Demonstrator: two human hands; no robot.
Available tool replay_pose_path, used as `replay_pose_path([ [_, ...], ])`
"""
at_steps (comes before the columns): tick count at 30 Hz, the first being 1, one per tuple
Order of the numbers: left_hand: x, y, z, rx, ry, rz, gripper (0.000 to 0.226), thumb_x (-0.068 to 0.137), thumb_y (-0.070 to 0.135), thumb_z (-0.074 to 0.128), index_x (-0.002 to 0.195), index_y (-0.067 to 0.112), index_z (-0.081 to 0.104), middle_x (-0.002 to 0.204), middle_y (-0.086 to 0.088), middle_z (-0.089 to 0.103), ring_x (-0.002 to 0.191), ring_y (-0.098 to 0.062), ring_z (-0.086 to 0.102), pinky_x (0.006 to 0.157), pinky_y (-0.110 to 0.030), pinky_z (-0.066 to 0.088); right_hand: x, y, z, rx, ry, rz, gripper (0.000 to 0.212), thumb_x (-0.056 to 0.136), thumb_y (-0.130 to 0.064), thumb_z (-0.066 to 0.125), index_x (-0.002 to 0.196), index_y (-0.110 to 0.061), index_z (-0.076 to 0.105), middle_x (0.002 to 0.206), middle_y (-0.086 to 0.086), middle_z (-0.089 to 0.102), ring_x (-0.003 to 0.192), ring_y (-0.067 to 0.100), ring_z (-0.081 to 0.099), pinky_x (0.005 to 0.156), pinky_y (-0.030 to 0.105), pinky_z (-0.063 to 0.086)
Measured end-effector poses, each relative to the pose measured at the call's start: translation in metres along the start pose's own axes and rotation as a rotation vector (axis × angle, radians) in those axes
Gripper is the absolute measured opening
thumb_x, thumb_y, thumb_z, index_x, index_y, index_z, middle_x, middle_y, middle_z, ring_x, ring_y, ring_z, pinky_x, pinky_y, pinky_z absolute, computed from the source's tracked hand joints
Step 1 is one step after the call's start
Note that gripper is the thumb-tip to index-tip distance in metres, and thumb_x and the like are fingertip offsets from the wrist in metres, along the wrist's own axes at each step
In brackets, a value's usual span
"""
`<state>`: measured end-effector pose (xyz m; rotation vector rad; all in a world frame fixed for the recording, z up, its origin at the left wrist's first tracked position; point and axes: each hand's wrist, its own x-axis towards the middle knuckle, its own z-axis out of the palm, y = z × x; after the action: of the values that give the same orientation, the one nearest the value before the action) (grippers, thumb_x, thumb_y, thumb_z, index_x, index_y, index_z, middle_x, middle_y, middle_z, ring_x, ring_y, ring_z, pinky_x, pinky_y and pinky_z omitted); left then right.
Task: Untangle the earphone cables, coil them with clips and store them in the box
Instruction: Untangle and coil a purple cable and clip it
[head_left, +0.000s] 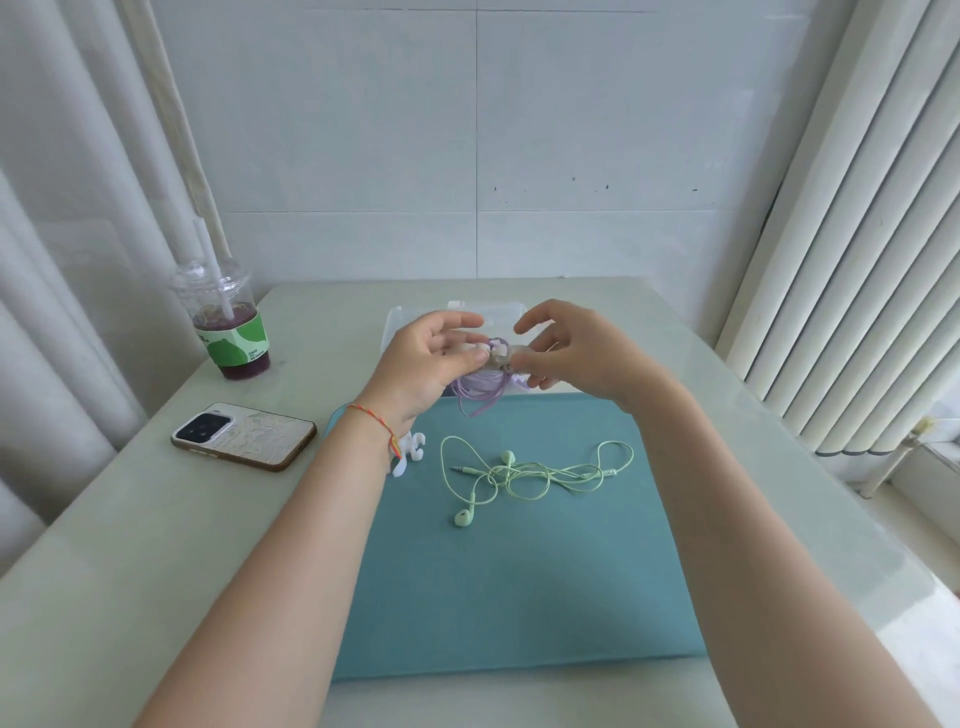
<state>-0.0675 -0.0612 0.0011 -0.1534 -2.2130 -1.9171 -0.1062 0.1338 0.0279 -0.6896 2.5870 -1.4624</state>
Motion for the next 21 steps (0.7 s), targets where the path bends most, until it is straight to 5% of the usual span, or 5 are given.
replay_pose_path([
  [4,-0.007,0.005,-0.005,-0.047,-0.019,-0.035,0.029,0.088,0.002,0.066,0.113,0.016,0.064,0.112,-0.01,0.07,0.098,-0.019,0.066,0.089,-0.026,0.051,-0.005,-0.009,0.004,-0.109,-0.074,-0.013,0.044,0.066,-0.051,0.075,0.092,-0.017,0.065,0.076,0.005,0.074,0.071,0.02,0.07,0.083,0.048,0.056],
  [11,-0.02,0.024,-0.021,-0.058,-0.33,-0.121,0.039,0.078,0.013,0.07,0.116,0.013,0.064,0.111,-0.007,0.07,0.103,-0.019,0.065,0.097,-0.032,0.05,-0.023,-0.022,-0.012,0.054,-0.28,0.015,0.024,0.084,-0.014,0.074,0.102,-0.001,0.064,0.093,0.016,0.07,0.077,0.019,0.066,0.08,0.032,0.057],
  [21,-0.03,0.043,-0.013,-0.061,-0.503,-0.081,0.037,0.081,0.007,0.051,0.115,0.004,0.067,0.112,-0.015,0.069,0.107,-0.021,0.063,0.1,-0.036,0.047,-0.037,-0.017,-0.015,0.444,-0.308,0.004,0.02,0.087,-0.009,0.065,0.105,-0.003,0.059,0.09,0.014,0.065,0.077,0.026,0.061,0.078,0.034,0.053],
])
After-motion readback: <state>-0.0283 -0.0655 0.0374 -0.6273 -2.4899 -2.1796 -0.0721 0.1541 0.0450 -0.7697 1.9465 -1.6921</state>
